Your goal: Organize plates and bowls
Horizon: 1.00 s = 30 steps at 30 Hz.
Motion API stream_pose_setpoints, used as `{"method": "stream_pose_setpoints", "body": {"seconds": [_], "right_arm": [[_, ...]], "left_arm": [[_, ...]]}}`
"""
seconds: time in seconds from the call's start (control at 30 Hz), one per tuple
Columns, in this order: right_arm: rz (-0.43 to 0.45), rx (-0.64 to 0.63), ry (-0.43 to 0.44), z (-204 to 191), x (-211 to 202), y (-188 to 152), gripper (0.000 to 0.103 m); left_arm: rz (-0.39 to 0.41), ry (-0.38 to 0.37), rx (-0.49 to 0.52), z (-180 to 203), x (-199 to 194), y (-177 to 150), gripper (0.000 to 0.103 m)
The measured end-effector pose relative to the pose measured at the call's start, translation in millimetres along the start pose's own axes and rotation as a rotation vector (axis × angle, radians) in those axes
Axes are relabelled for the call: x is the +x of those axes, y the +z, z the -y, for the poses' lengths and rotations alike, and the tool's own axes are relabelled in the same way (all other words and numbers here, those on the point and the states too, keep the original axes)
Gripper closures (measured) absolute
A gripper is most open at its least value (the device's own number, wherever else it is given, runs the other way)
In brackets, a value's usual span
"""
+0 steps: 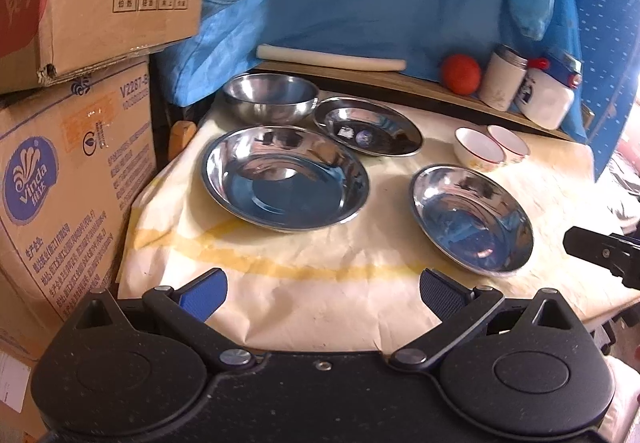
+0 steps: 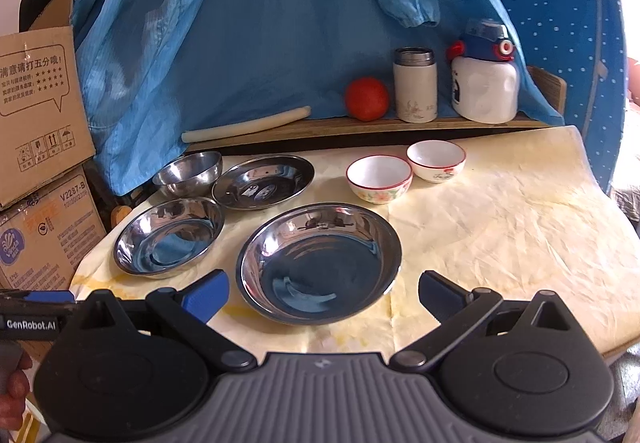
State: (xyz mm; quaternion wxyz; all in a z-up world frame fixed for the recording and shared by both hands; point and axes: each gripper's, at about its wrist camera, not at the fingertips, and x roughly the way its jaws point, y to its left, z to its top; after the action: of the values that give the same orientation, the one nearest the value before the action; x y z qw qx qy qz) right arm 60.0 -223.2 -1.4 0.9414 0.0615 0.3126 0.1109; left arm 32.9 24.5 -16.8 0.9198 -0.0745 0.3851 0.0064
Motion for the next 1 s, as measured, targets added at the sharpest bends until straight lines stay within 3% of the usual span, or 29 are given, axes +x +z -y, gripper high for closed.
{"method": "stream_pose_setpoints", "body": {"seconds": [0.23, 0.5, 0.8, 1.0], "right_arm": [[-0.037, -0.031, 0.068, 5, 33, 18, 0.000], [-0.092, -0.146, 0.217, 5, 83, 53, 0.000], [-0.269, -0.187, 0.430, -20, 151, 90, 0.000], [-0.345, -0.198, 0.532, -38, 180, 102, 0.002]], "left_arm": [[-0.027, 0.066, -0.040, 0, 20, 15, 0.001], [-0.049, 0.165, -0.194, -10, 45, 34, 0.001], [-0.087, 0.293, -0.412, -20, 73, 47, 0.001], [-0.083, 0.316, -0.518, -26, 85, 52, 0.006]]}}
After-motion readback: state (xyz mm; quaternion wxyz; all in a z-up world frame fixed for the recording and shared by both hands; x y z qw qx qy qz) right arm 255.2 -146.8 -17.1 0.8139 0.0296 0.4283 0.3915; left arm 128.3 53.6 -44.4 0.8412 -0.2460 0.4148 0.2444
